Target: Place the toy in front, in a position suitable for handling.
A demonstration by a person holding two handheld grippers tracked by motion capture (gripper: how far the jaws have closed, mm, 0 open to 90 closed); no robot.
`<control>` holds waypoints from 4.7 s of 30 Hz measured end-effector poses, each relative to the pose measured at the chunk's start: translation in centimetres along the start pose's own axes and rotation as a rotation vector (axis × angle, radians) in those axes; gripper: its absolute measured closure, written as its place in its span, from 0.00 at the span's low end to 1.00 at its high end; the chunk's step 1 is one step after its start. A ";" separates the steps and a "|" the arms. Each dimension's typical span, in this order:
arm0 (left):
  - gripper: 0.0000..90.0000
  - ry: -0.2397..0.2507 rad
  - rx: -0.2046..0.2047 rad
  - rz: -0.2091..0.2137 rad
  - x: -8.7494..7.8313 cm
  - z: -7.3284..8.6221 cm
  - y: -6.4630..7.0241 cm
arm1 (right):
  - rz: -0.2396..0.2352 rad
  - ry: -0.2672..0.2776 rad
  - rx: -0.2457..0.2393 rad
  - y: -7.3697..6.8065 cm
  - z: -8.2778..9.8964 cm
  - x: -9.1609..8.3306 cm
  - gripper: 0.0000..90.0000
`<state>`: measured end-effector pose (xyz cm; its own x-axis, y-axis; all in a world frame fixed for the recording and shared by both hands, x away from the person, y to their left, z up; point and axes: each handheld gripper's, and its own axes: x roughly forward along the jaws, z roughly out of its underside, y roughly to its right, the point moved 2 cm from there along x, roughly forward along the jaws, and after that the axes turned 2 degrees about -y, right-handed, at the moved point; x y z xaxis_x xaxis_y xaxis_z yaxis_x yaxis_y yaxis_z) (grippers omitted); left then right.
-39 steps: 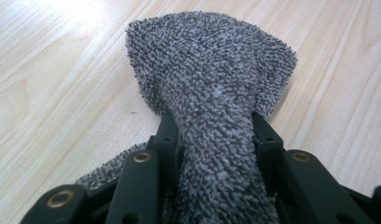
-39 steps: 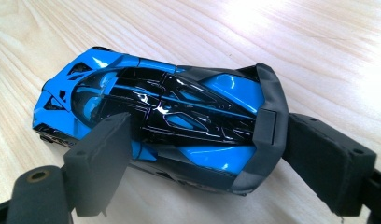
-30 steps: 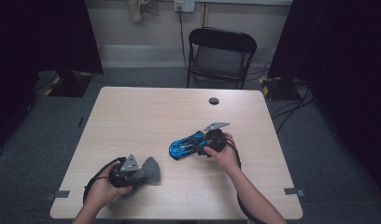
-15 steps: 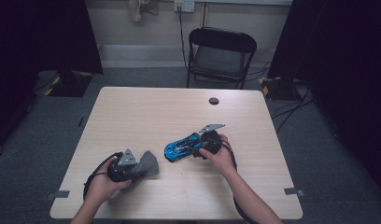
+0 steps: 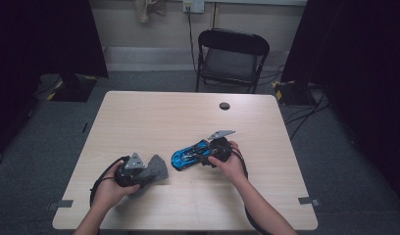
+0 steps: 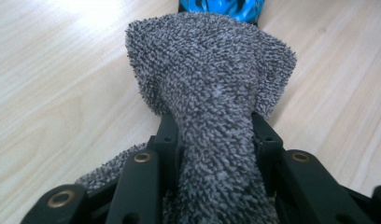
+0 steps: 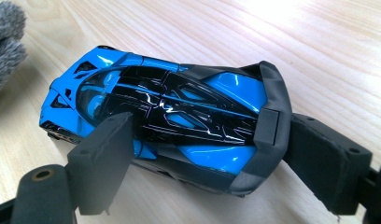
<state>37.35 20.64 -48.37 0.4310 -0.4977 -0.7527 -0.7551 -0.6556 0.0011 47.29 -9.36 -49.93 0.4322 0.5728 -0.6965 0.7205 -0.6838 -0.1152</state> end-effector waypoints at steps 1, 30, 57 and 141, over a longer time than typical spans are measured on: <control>0.70 0.001 -0.001 0.000 0.0 -0.1 -0.1 | -0.003 0.002 -0.004 -0.1 0.0 0.1 0.19; 0.70 -0.003 0.010 0.003 0.9 -0.5 0.1 | -0.030 0.000 -0.051 -1.9 -0.4 0.7 0.18; 0.70 -0.017 0.007 0.012 1.2 -0.4 0.3 | -0.023 -0.024 -0.081 -1.6 -0.1 0.4 0.19; 0.70 0.020 0.062 0.082 7.2 -11.0 1.1 | 0.006 0.035 -0.029 0.3 0.0 -2.0 0.57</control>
<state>45.08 10.07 -46.58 0.3760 -0.5600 -0.7382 -0.8169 -0.5764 0.0211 46.64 -10.69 -48.57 0.4547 0.5846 -0.6719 0.7330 -0.6741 -0.0905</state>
